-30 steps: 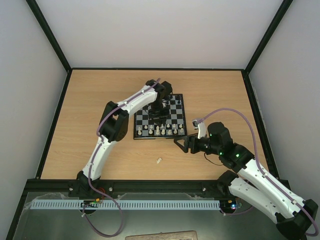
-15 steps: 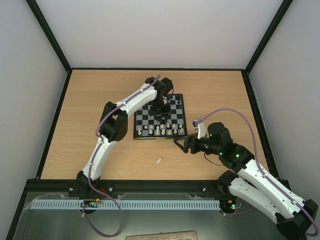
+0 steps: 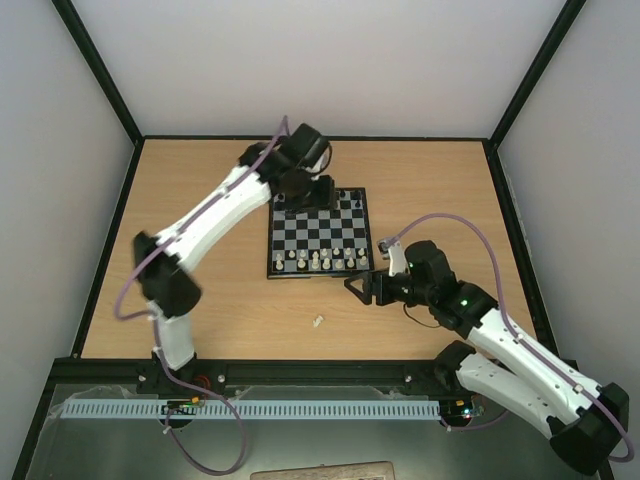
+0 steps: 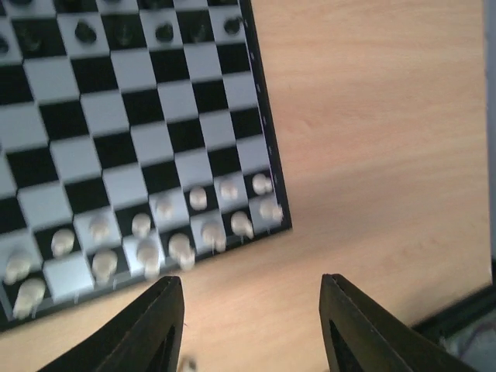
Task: Set up the chess pieces on the board
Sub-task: Pick up the chess piece at the center of the board.
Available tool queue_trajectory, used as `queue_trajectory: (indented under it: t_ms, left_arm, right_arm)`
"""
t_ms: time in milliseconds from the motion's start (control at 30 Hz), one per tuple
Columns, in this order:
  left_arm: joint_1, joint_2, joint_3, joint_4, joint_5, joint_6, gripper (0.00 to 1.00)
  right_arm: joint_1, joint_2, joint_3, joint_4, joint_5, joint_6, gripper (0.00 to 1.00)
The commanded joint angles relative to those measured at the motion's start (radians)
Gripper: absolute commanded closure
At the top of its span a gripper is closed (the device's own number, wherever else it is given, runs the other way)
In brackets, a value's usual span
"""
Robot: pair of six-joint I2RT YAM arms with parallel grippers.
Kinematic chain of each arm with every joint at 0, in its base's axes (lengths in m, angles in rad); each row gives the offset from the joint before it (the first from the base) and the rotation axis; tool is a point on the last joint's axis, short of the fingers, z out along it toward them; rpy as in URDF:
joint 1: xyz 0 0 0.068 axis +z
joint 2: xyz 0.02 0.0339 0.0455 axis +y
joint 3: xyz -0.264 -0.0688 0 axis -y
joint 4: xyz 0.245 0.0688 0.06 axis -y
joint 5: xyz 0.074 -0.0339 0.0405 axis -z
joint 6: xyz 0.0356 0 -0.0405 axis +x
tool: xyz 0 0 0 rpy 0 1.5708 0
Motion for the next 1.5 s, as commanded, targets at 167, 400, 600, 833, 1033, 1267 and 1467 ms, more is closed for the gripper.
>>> queue_trajectory:
  t_ms: [167, 400, 600, 833, 1033, 1267, 1467]
  left_arm:
    - [-0.118, -0.633, -0.92, 0.572, -0.08, -0.131, 0.45]
    - [-0.196, -0.953, -1.294, 0.742, -0.183, -0.233, 0.4]
    - [-0.209, -1.158, -1.425, 0.683, -0.325, -0.266, 0.35]
    - [-0.21, -1.281, -1.545, 0.695, -0.337, -0.284, 0.33]
    - [-0.21, -1.315, -1.558, 0.684, -0.332, -0.269, 0.33]
    - [-0.209, -1.364, -1.577, 0.668, -0.342, -0.263, 0.32]
    - [-0.21, -1.36, -1.585, 0.677, -0.337, -0.26, 0.32]
  right_arm:
    - [0.001, 0.123, -0.015, 0.02, -0.019, -0.008, 0.37]
    - [0.064, 0.259, -0.077, 0.096, -0.019, 0.035, 0.48]
    - [0.226, 0.465, -0.017, 0.114, 0.144, 0.063, 0.56]
    - [0.379, 0.672, 0.135, 0.073, 0.287, 0.068, 0.62]
    - [0.43, 0.805, 0.24, 0.017, 0.391, 0.081, 0.6]
    - [0.431, 0.835, 0.254, -0.021, 0.44, 0.081, 0.66]
    - [0.432, 0.821, 0.242, -0.024, 0.42, 0.081, 0.72]
